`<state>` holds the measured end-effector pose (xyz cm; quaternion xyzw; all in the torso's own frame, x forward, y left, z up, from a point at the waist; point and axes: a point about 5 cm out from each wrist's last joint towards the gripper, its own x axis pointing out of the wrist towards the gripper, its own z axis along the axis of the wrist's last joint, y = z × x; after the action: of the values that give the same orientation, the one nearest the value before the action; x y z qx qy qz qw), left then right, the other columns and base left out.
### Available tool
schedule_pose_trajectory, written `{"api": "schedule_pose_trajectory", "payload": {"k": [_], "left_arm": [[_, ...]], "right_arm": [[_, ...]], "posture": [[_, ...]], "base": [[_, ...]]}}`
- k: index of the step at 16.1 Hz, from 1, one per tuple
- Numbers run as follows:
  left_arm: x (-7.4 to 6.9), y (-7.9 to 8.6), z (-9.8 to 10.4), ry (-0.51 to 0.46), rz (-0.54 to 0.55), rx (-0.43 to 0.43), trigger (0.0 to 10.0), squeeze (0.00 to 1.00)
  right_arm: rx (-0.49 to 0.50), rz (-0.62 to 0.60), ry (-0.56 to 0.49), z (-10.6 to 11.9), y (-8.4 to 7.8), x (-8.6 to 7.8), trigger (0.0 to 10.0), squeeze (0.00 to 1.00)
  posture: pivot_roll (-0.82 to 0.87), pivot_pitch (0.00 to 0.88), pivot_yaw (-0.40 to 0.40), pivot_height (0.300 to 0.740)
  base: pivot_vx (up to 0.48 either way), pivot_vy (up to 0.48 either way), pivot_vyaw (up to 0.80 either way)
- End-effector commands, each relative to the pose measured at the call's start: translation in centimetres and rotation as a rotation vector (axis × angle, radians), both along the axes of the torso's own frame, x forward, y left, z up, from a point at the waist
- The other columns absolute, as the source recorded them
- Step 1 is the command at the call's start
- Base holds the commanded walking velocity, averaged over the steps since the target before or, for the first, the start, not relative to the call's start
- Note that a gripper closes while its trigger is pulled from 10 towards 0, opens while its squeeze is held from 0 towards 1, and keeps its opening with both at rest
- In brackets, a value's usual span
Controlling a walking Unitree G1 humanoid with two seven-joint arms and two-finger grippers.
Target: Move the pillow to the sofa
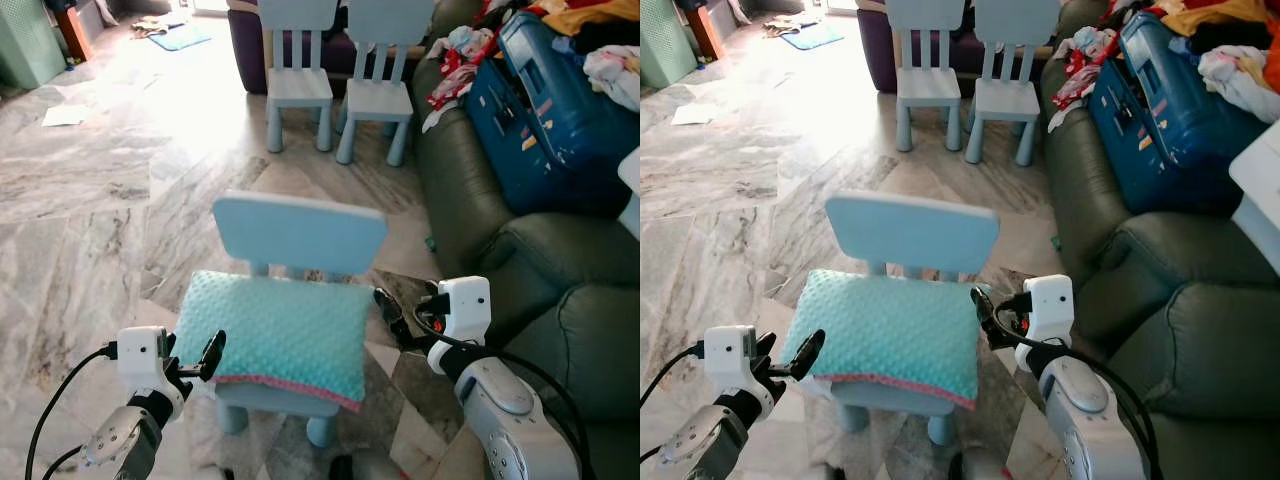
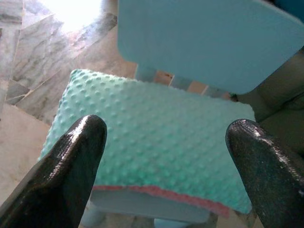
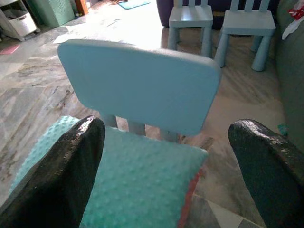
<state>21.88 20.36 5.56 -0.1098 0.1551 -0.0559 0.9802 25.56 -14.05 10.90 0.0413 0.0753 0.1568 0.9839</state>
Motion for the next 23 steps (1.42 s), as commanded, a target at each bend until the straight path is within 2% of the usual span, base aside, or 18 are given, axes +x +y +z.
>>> {"api": "schedule_pose_trajectory", "payload": {"k": [1,14,17,21,23], "left_arm": [[-0.4,0.3,-0.5,0.026,0.018,0.001,10.0,0.0],[-0.3,0.1,-0.6,0.027,0.029,-0.002,10.0,0.0],[-0.3,0.1,-0.7,0.027,0.031,0.001,10.0,0.0],[-0.2,0.3,-0.8,0.033,0.044,0.032,10.0,0.0],[0.1,1.1,-0.1,-0.009,0.092,0.095,10.0,0.0]], "right_arm": [[-0.004,0.001,-0.001,0.2,-0.1,-0.1,10.0,0.0],[-0.007,0.005,-0.002,0.2,0.0,0.2,10.0,0.0],[-0.009,0.007,-0.001,0.2,0.0,0.3,10.0,0.0],[-0.011,0.007,-0.003,0.2,0.0,0.4,10.0,0.0],[-0.013,0.011,-0.007,0.2,0.2,0.6,10.0,0.0]], "posture": [[-0.14,0.164,-0.06,0.621],[-0.15,0.169,-0.066,0.469],[-0.14,0.169,-0.068,0.446],[-0.14,0.169,-0.066,0.412],[-0.14,0.165,-0.063,0.382]], "base": [[0.0,0.0,0.0],[0.0,0.0,0.0],[0.0,0.0,0.0],[0.0,0.0,0.0],[0.0,0.0,0.0]]}}
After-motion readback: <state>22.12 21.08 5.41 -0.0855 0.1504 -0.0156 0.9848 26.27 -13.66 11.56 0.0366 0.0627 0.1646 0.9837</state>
